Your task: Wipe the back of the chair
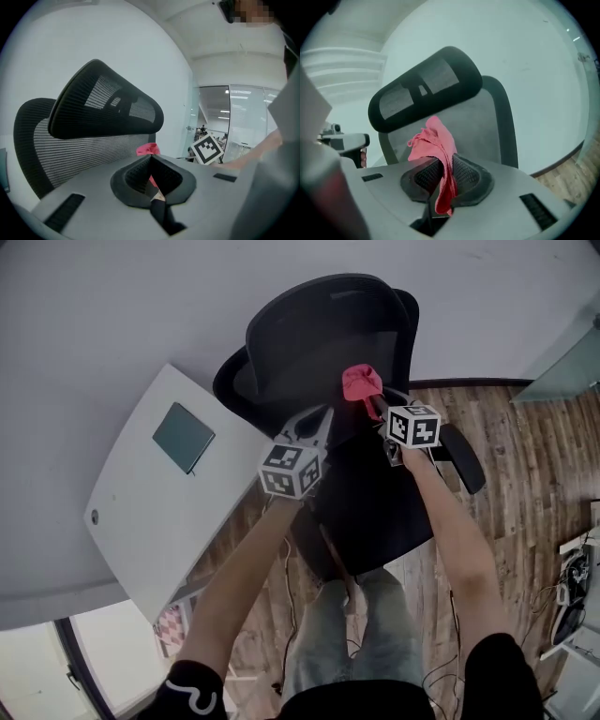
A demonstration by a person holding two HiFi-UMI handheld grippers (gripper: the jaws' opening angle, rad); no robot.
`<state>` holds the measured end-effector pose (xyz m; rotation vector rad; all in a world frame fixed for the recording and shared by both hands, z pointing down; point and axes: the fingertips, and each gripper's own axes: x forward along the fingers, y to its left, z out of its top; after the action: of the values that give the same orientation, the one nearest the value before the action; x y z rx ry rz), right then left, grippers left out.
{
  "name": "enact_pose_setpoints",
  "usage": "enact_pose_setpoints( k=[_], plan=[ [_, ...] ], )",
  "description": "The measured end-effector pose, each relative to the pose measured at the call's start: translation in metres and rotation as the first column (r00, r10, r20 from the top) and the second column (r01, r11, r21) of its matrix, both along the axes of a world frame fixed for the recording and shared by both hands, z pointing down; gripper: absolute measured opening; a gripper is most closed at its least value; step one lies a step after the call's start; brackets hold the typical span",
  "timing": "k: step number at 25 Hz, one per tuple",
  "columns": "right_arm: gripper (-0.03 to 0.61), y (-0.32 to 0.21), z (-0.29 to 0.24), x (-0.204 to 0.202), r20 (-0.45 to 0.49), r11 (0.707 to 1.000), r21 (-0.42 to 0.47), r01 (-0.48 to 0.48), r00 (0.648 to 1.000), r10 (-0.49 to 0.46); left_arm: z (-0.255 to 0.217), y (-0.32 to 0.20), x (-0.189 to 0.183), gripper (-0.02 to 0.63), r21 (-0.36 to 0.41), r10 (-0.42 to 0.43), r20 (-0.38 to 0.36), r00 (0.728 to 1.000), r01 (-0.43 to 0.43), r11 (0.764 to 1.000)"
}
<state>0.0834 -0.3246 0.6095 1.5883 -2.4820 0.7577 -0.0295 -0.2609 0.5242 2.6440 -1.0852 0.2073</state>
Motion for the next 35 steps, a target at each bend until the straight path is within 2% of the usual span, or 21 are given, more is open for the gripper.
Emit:
enact_pose_setpoints(
  k=[4,8,13,18,29,33,35],
  plan=[
    [0.072,-0.035,-0.049,-0.003,-0.02,0.999,0.039,-0.024,0.999,0.025,-0.017,-0.012,0.009,0.025,0.028,-0.011,-0.037,0.999,0.012,1.0],
    [0.071,-0.058,-0.052,0.002,-0.067,0.995,0.017,-0.102,0.992,0.102,-0.014,-0.014,0.014,0.025,0.033,-0.004,-0.022,1.0,0.004,0.999],
    [0.071,-0.058,-0.014,0.008,-0.084,0.989,-0.05,-0.137,0.988,0.133,-0.005,-0.018,0.01,0.025,0.024,-0.012,-0.017,1.0,0.012,1.0],
    [0.071,-0.04,0.046,0.016,-0.119,0.978,-0.137,-0.155,0.983,0.14,0.009,-0.02,0.009,0.025,0.011,-0.02,-0.01,1.0,0.02,1.0],
    [0.071,0.019,0.164,0.042,-0.222,0.932,-0.314,-0.18,0.969,0.113,0.025,-0.021,0.016,0.025,0.018,-0.004,0.016,1.0,0.004,1.0],
    [0.071,0.04,0.186,0.048,-0.241,0.921,-0.346,-0.18,0.966,0.098,0.031,-0.019,0.023,0.025,0.016,0.004,0.013,1.0,-0.004,1.0],
    [0.071,0.049,0.186,0.05,-0.224,0.928,-0.339,-0.156,0.971,0.081,0.035,-0.015,0.027,0.025,0.011,0.012,0.016,1.0,-0.012,1.0]
  ],
)
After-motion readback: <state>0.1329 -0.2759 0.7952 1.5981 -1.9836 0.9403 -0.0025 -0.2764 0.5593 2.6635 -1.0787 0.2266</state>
